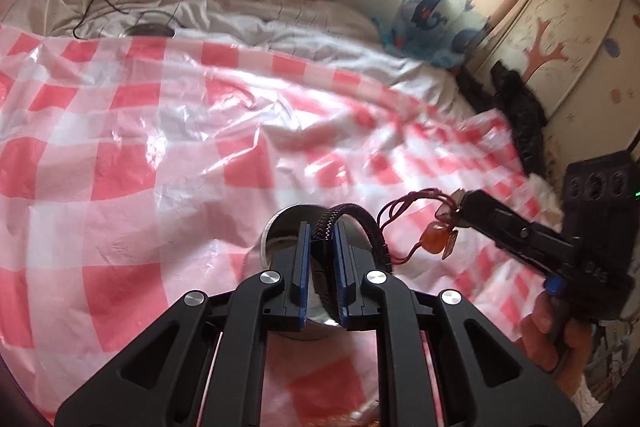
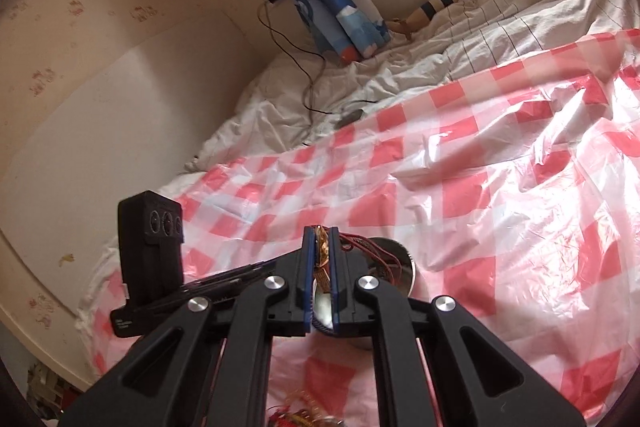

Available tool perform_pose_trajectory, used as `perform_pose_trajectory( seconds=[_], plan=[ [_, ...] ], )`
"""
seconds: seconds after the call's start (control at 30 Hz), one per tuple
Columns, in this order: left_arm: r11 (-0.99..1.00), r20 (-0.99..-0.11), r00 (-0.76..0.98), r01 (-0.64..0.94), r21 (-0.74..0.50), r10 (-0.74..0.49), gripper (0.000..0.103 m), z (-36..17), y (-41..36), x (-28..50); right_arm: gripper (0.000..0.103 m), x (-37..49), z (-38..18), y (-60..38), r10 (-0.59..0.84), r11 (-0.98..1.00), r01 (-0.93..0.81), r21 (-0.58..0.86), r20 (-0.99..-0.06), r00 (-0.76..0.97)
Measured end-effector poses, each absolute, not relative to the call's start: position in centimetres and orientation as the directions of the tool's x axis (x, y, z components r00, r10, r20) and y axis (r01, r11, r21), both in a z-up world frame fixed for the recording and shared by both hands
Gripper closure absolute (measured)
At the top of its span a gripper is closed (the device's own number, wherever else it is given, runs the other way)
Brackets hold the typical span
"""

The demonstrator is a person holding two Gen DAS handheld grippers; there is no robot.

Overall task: Organize jewelry
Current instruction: 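Carry both held items over the silver tin and open both tools to drop them, then return the left tool to the pile and close on a red beaded necklace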

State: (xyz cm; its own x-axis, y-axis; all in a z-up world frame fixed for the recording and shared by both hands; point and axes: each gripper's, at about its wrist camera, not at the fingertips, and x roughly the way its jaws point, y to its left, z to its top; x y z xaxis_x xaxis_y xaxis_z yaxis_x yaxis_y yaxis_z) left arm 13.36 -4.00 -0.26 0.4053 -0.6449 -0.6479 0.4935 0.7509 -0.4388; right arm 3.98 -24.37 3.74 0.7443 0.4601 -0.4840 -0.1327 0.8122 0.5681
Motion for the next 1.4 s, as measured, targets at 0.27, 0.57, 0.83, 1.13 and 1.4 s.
perform_pose_trajectory(
  seconds=[0.27, 0.57, 0.83, 1.13, 1.4],
  plan=[
    [0.81, -0.675, 0.475, 0.477, -0.341, -0.564, 0.057, 1.8, -2.2, 12.3, 0.091, 7.6, -0.9, -22.1, 0.432, 0.862, -0.076, 0.501, -0.646, 0.63],
    [0.808, -0.666, 0.477, 0.465, -0.362, -0.573, 0.048, 2.4, 3.2, 5.0, 0.056, -2.3, 1.3, -24.5, 0.3, 0.911, -0.016, 0.413, -0.633, 0.713],
    [0.745, -0.717, 0.335, 0.549, -0.378, -0.612, 0.048, -3.0, 2.9, -0.6, 0.056, -9.0, -0.6, -22.4, 0.263, 0.943, -0.023, 0.331, -0.706, 0.658],
    [0.663, -0.753, 0.311, 0.717, -0.215, -0.58, 0.048, -3.3, -0.8, -2.9, 0.047, -8.3, -0.3, -23.3, 0.292, 0.923, -0.015, 0.384, -0.675, 0.678],
    [0.677, -0.686, 0.394, 0.71, -0.197, -0.612, 0.048, -1.8, -1.2, -2.1, 0.047, -8.1, -0.4, -22.8, 0.321, 0.914, -0.034, 0.405, -0.669, 0.67]
  ],
)
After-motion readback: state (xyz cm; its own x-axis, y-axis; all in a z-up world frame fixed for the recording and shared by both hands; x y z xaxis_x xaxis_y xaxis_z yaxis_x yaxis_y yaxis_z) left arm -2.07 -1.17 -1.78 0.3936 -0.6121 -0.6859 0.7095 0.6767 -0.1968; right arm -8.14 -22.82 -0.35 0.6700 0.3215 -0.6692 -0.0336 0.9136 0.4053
